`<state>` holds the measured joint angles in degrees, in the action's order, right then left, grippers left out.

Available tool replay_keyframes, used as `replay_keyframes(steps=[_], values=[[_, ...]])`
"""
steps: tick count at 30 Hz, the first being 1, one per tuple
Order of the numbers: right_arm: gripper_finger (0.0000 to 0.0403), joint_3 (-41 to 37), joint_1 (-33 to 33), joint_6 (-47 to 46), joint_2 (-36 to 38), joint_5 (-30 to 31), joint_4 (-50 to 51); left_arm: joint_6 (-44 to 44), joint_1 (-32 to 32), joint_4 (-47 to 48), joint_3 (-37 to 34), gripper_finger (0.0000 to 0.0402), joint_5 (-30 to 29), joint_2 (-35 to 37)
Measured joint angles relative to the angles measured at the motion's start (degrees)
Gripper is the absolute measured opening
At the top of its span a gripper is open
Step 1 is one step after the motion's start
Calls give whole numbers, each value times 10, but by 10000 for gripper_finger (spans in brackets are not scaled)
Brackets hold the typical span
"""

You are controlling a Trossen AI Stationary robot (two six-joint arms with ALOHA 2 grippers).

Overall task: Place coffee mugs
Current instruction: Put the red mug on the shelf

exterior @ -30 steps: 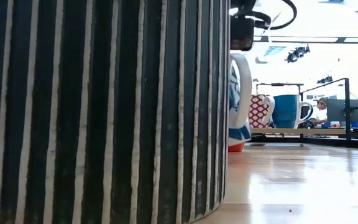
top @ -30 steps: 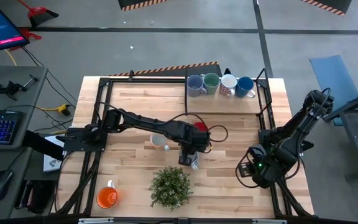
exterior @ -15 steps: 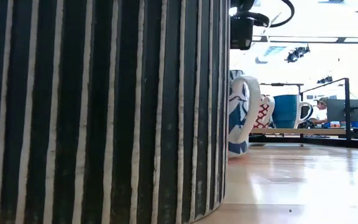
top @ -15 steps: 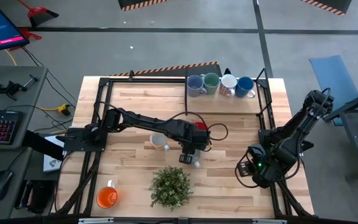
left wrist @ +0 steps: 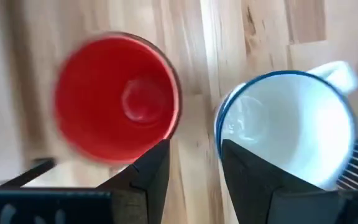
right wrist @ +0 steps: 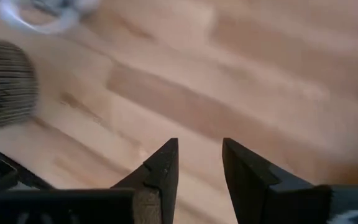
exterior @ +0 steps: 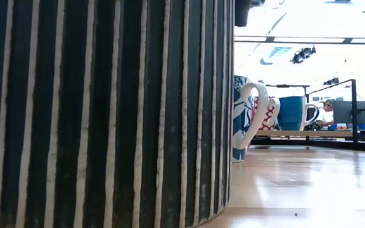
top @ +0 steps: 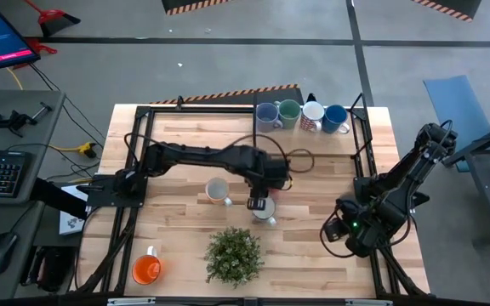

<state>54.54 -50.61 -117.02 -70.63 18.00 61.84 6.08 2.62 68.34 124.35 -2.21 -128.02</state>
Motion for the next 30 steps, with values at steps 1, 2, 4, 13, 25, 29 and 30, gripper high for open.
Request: replay_keyframes(steps=[1,2,4,13,25,29,30], values=[[106,0,0,20,-2,29,0,0,-2,24,19,135,0,0],[106,0,0,42,-4,67,0,0,-2,50,37,136,0,0],[106,0,0,85,-12,157,0,1,-2,101,72,135,0,0],[106,0,47,185,-65,379,-1,10,3,214,54,138,2,25],[106,0,193,311,-79,420,-56,0,4,217,-222,136,0,237],[106,0,266,419,-76,391,-110,-39,0,173,-333,136,0,333],[106,0,287,458,-75,369,-131,-51,0,152,-360,136,0,358]])
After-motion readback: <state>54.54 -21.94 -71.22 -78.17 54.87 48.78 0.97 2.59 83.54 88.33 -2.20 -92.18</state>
